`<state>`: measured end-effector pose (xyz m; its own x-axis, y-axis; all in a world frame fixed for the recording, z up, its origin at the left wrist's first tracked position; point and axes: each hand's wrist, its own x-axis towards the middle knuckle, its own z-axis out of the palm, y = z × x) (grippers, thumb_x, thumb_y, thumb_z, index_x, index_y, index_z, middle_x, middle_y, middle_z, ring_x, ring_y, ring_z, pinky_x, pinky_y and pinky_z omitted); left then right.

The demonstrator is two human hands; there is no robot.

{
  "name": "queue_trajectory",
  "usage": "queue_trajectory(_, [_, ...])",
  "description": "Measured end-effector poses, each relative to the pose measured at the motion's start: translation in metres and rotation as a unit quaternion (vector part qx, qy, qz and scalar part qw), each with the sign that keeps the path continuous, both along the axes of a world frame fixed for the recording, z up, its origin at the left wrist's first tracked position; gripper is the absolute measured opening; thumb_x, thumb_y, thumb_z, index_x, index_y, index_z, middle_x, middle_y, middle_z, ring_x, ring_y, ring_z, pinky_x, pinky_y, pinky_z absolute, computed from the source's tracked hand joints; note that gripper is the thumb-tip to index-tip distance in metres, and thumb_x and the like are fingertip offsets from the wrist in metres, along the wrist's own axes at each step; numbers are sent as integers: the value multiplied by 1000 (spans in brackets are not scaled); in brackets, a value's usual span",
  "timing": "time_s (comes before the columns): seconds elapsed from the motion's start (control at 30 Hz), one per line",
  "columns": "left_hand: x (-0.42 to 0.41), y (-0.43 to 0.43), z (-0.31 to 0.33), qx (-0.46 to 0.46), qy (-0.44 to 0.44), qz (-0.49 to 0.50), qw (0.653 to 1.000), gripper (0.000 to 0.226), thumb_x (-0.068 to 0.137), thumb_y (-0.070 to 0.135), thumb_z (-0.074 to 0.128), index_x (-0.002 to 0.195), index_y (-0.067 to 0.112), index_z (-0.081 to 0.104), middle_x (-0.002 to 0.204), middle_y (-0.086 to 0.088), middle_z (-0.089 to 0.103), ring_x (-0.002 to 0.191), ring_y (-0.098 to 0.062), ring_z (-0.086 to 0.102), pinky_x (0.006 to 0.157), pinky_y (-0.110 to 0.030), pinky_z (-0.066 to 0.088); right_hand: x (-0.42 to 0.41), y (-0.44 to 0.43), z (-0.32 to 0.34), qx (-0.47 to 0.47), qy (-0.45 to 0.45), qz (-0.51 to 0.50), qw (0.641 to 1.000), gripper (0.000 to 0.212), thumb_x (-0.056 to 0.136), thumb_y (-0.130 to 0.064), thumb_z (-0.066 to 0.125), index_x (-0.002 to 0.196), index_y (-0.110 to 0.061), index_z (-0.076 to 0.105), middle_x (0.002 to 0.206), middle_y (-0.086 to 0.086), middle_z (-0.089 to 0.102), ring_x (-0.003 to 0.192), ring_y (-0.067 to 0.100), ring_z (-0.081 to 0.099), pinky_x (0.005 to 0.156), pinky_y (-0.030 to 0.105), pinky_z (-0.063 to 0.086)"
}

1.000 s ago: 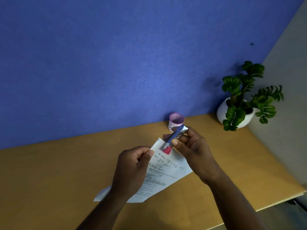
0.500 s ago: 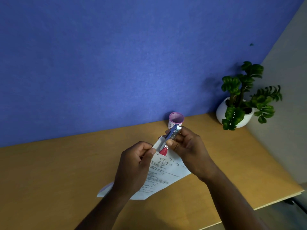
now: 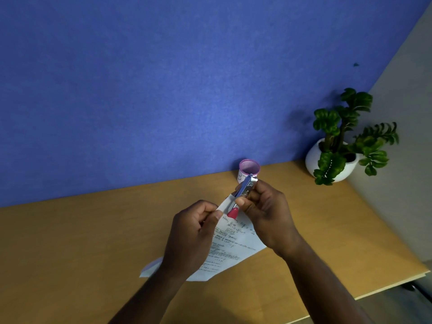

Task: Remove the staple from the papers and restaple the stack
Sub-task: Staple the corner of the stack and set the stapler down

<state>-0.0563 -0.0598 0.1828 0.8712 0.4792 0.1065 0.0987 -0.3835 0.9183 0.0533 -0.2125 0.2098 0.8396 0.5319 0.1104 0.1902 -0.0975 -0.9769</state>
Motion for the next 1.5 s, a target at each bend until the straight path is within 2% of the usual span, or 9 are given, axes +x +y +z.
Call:
queue_trajectory(0.2, [1, -3, -3, -12, 2, 3, 1000, 17, 105, 23, 68, 91, 28, 75, 77, 3, 81, 70, -15, 75, 67, -45, 60, 1, 0, -2, 4, -7, -10, 1000, 10, 97, -3, 70, 105, -9, 72, 90, 9, 83, 81, 22, 80, 69, 34, 65])
queue_trajectory(0.33, [2, 0, -4, -23, 11, 6, 1000, 18, 106, 22, 67, 91, 27, 76, 79, 3, 82, 72, -13, 77, 67, -41, 60, 7, -4, 2, 27, 32, 29, 999, 16, 96, -11, 72, 109, -3, 68, 95, 18, 81, 87, 39, 78, 75, 46, 63])
queue_trajectory(0.43, [3, 2, -6, -29, 19, 14, 999, 18, 105, 21, 67, 91, 25, 76, 80, 5, 84, 73, -10, 78, 67, -37, 60, 11, -6, 5, 48, 57, 42, 996, 23, 95, -14, 71, 115, -4, 69, 108, 14, 81, 93, 30, 80, 77, 36, 66])
queue_trajectory(0.63, [3, 9, -15, -32, 42, 55, 997, 16, 105, 21, 67, 92, 22, 77, 83, 8, 85, 75, -9, 79, 67, -31, 61, 29, -14, -6, 94, 67, -37, 993, 21, 95, -14, 74, 101, 3, 64, 85, 31, 61, 71, 22, 62, 70, 35, 56])
queue_trajectory(0.8, [4, 15, -20, -53, 52, 83, 994, 15, 104, 21, 68, 92, 22, 77, 83, 6, 85, 73, -10, 79, 65, -28, 60, 43, -29, -20, 121, 131, -119, 977, 25, 90, -11, 78, 106, 5, 66, 85, 28, 75, 70, 39, 73, 73, 50, 65])
queue_trajectory(1.0, [6, 19, -26, -49, 56, 110, 991, 16, 104, 20, 68, 91, 23, 76, 82, 10, 84, 70, -8, 77, 64, -27, 56, 60, -52, -71, 157, 231, -223, 934, 16, 97, -9, 73, 106, -1, 62, 94, 25, 78, 83, 40, 80, 78, 51, 66])
queue_trajectory(1.13, [7, 20, -27, -46, 49, 120, 990, 15, 104, 20, 69, 91, 24, 76, 85, 16, 83, 70, -4, 76, 63, -25, 54, 69, -64, -124, 61, 231, -279, 930, 21, 105, -22, 63, 120, -7, 65, 107, 15, 78, 95, 31, 79, 84, 48, 63])
queue_trajectory(1.3, [10, 22, -30, -43, 46, 134, 989, 15, 104, 20, 69, 92, 21, 78, 81, 7, 84, 68, -6, 75, 63, -28, 54, 77, -73, -192, -125, 185, -326, 918, 32, 105, -37, 58, 110, -6, 64, 95, 15, 77, 80, 30, 72, 78, 49, 59])
queue_trajectory(1.5, [12, 21, -28, -39, 50, 143, 988, 14, 104, 22, 69, 93, 22, 78, 80, 8, 84, 69, -6, 76, 63, -28, 56, 78, -77, -240, -393, 108, -308, 860, 29, 105, -39, 52, 123, -17, 59, 122, 12, 61, 120, 39, 57, 105, 55, 38])
